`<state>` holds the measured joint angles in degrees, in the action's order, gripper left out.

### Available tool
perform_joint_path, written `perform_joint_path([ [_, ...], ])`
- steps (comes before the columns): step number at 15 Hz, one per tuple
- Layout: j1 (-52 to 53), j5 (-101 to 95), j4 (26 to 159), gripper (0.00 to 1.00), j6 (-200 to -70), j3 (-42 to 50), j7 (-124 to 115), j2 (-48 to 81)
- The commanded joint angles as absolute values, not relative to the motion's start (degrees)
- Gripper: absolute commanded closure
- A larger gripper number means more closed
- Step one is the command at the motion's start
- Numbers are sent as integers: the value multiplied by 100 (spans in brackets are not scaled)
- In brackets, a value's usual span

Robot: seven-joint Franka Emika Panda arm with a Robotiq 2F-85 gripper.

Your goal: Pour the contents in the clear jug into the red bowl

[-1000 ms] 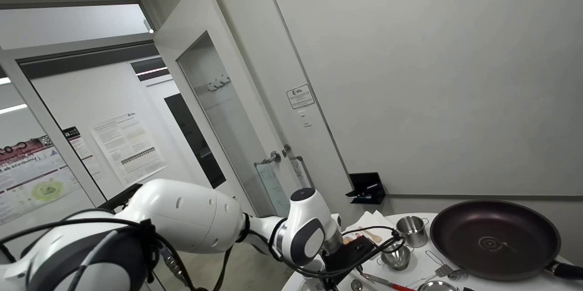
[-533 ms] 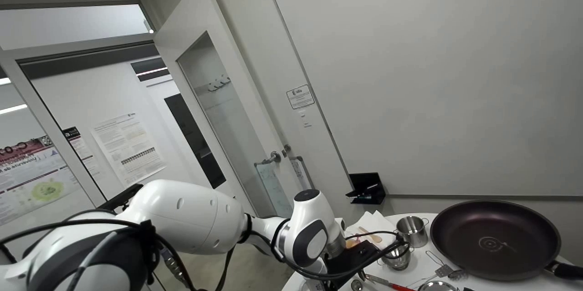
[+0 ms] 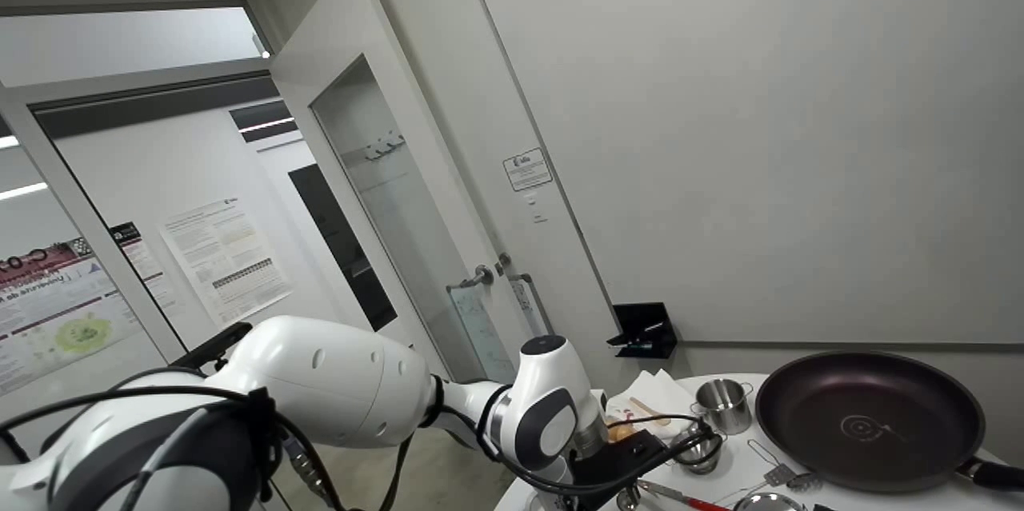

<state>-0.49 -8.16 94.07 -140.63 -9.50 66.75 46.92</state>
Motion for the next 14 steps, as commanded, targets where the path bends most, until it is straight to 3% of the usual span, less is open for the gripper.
perform_joint_path([
  [1,-146,-697,9245,32,-13799,-1073,6758,4772],
  [9,-211,-695,9247,92,-13800,-1137,6869,4782],
  [14,-123,-759,9448,91,-13837,-1144,6849,4610],
])
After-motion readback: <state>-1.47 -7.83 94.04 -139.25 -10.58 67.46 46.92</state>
